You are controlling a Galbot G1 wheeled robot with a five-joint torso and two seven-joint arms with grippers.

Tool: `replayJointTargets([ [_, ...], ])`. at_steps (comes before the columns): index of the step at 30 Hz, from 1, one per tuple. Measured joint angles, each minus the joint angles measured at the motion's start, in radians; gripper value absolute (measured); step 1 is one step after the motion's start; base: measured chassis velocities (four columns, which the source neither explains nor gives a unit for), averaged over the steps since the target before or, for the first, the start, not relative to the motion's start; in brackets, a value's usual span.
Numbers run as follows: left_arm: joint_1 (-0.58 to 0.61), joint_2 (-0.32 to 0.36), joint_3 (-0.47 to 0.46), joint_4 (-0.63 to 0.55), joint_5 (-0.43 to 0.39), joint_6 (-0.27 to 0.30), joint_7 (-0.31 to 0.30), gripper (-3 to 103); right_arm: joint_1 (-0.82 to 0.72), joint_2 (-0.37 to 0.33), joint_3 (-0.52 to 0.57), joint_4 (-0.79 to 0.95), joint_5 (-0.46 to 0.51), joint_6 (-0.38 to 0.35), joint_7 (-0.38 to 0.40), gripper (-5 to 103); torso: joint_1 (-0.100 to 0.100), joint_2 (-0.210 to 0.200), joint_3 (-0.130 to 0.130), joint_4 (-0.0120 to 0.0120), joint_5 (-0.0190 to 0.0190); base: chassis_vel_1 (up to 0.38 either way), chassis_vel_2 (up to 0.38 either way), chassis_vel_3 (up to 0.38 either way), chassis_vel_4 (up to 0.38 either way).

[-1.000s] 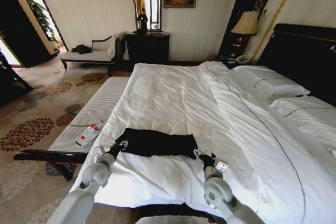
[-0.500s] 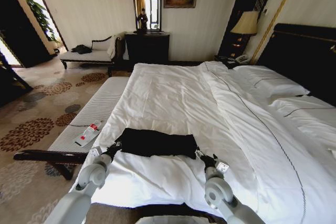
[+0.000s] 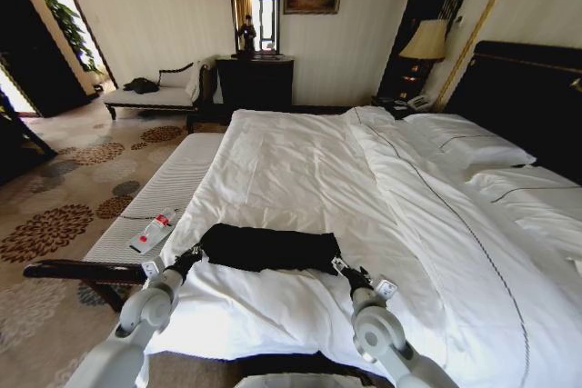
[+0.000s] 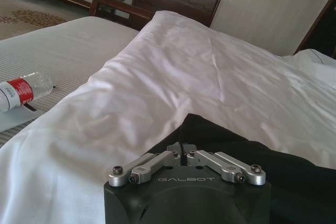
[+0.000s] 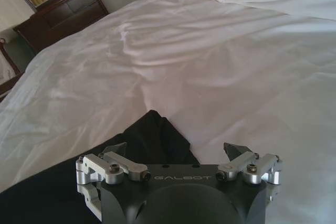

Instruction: Fold the clothes on the bed.

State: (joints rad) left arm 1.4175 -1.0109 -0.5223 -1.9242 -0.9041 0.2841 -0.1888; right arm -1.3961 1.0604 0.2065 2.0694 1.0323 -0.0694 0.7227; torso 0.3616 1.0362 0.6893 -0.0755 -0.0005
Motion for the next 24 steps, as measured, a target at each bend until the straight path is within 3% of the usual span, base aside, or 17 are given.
replayJointTargets([
  [9, -0.026, -0.024, 0.047, 0.041, 0.048, -0.010, 0.000, 0, 0.159, -0.030, 0.013, -0.153, 0.097, -0.036, -0.161, 100, 0.000, 0.000, 0.000, 0.0001, 0.0002, 0.000, 0.000, 0.000, 0.000],
  [21, -0.025, -0.021, 0.042, 0.018, 0.044, -0.010, 0.001, 0, 0.247, -0.035, -0.002, -0.258, 0.155, -0.063, -0.200, 103, 0.000, 0.000, 0.000, -0.0003, 0.0000, 0.000, 0.000, 0.000, 0.000],
  [24, -0.030, -0.020, 0.041, 0.020, 0.042, -0.010, 0.000, 0, 0.232, -0.023, -0.011, -0.255, 0.153, -0.064, -0.211, 90, 0.000, 0.000, 0.000, -0.0002, 0.0000, 0.000, 0.000, 0.000, 0.000],
])
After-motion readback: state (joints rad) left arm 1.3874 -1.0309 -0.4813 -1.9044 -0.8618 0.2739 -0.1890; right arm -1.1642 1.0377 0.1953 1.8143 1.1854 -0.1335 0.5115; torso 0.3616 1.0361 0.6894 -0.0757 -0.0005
